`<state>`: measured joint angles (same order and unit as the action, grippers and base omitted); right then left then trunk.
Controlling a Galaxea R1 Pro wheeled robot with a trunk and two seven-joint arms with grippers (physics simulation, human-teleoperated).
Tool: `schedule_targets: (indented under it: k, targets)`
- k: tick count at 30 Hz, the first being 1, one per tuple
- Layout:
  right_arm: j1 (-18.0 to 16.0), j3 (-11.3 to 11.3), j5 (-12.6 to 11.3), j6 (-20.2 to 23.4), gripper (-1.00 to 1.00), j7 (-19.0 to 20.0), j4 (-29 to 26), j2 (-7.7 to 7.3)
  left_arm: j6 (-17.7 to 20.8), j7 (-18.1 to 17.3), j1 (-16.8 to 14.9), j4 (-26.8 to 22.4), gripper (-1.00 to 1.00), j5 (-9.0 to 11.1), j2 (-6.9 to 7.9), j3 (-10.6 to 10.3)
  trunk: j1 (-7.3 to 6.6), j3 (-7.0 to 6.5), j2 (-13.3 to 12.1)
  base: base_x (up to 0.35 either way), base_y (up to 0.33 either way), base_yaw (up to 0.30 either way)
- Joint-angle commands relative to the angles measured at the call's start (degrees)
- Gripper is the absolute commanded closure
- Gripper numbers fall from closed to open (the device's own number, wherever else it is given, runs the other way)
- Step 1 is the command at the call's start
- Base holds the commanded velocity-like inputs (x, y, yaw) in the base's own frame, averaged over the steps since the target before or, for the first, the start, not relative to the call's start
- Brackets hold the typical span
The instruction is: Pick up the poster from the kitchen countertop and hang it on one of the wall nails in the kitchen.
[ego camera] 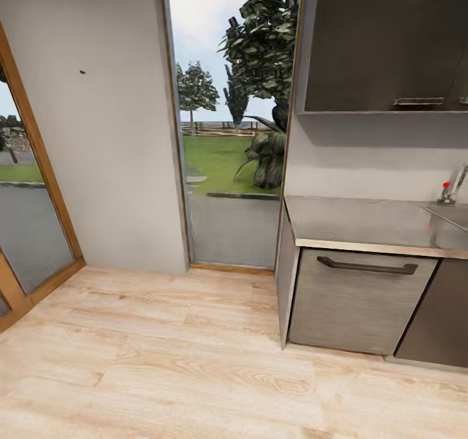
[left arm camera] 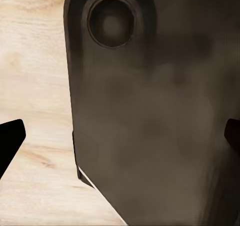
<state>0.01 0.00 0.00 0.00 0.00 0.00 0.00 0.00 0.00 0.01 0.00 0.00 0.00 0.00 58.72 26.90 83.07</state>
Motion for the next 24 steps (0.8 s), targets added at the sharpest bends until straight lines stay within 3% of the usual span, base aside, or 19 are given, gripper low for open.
schedule_targets:
  k: [1,22,24]
  targets:
    - [-0.01,0.0,0.0,0.0,-1.0,0.0,0.0,0.0,0.0,0.0,-0.01,0.0,-1.0,0.0,0.0,0.0,0.0,0.03,0.01,0.0,0.0,0.0]
    - [0.2,0.43,0.52,-0.07,-1.0,-0.07,0.0,0.09,-0.09,-0.07,-0.1,0.0,-1.0,-0.03,0.26,0.09,0.0,0.03,0.01,0.0,0.0,0.0]
    - [-0.47,0.51,0.46,-0.11,-1.0,-0.11,-0.63,0.13,-0.07,-0.02,0.22,-0.19,-1.0,0.2,0.92,0.2,0.0,0.03,0.01,0.0,0.0,0.0]
